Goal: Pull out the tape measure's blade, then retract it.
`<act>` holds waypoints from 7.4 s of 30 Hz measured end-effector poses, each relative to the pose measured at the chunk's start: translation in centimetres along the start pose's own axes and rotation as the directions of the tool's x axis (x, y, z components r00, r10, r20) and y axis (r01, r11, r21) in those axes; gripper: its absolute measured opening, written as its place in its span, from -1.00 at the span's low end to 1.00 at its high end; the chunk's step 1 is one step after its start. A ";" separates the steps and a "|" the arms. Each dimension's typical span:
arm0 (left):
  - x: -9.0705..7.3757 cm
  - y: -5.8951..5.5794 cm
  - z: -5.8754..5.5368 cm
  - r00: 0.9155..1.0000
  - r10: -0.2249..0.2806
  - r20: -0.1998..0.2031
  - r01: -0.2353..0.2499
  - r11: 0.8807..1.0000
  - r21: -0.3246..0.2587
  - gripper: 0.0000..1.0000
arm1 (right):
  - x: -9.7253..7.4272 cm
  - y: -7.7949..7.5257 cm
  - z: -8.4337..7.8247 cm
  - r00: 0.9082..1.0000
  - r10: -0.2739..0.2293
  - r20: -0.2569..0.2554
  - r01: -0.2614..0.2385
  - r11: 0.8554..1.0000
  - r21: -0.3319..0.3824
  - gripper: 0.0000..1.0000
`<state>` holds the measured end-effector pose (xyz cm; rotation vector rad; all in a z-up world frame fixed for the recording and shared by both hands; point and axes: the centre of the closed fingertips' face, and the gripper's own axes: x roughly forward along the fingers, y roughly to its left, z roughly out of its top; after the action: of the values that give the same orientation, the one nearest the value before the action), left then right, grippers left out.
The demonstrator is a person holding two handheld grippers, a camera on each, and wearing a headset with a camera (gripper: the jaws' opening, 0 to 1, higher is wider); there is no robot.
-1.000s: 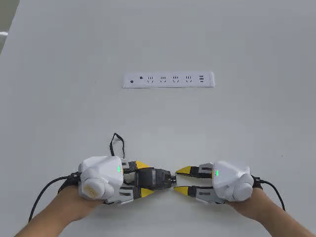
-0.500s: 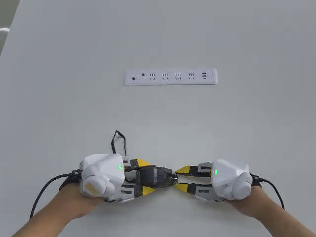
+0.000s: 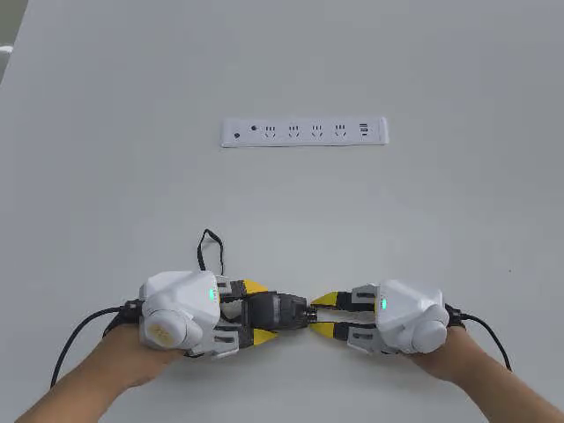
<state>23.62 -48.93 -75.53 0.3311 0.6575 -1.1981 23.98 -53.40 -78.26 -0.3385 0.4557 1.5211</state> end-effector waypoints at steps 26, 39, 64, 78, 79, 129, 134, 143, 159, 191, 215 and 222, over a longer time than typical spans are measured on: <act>0.0 0.0 0.1 1.000 0.004 -0.008 -0.004 1.000 0.013 -0.40 | 0.2 0.1 0.0 0.999 0.007 0.054 -0.006 1.000 -0.009 -0.79; 0.0 0.1 0.0 1.000 -0.001 -0.019 0.002 1.000 0.023 -0.43 | 0.1 -0.1 -0.1 0.999 0.014 0.051 -0.015 1.000 0.017 -0.81; 0.1 0.1 -0.2 0.999 -0.013 -0.039 0.015 0.999 0.035 -0.44 | -0.3 -0.1 -0.3 0.998 0.039 0.051 -0.040 0.999 0.031 -0.82; 0.1 0.1 -0.1 0.999 -0.016 -0.042 0.017 0.999 0.036 -0.44 | -1.5 -0.3 -0.8 0.999 0.034 0.039 -0.036 0.998 0.044 -0.82; 0.1 0.1 -0.1 0.999 -0.016 -0.043 0.017 0.999 0.036 -0.44 | -1.6 -0.4 -0.9 0.999 0.035 0.038 -0.037 0.998 0.048 -0.82; 0.5 0.2 0.1 0.999 -0.026 -0.042 0.027 0.999 0.031 -0.43 | -9.1 -1.9 -5.1 1.000 -0.003 -0.004 0.003 0.995 0.101 -0.82; 0.5 0.2 0.0 0.999 -0.027 -0.042 0.028 0.999 0.031 -0.43 | -9.6 -2.0 -5.3 1.000 -0.007 0.000 0.006 0.994 0.111 -0.82; 0.6 0.2 0.1 0.999 -0.025 -0.042 0.026 0.999 0.025 -0.43 | -10.5 -2.3 -5.8 1.000 -0.012 0.011 0.011 0.992 0.125 -0.82; 0.6 0.2 0.0 0.999 -0.026 -0.042 0.027 0.999 0.027 -0.43 | -12.1 -2.4 -6.4 1.000 -0.003 0.017 0.001 0.991 0.131 -0.83; 0.5 0.2 0.2 0.999 -0.033 -0.042 0.034 0.999 0.019 -0.44 | -15.6 -2.9 -7.5 1.000 -0.017 0.008 0.015 0.986 0.166 -0.83; 0.5 0.1 0.3 0.998 -0.037 -0.047 0.039 0.999 0.024 -0.43 | -18.3 -3.5 -9.1 0.999 -0.045 -0.009 0.046 0.979 0.197 -0.83; 0.5 0.1 0.3 0.998 -0.035 -0.048 0.036 0.999 0.023 -0.43 | -18.5 -3.5 -9.2 0.999 -0.046 -0.010 0.047 0.980 0.196 -0.83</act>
<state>23.86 -49.46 -75.64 0.3701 0.6933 -1.2359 26.95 -74.12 -77.53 -0.1982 0.5935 1.4172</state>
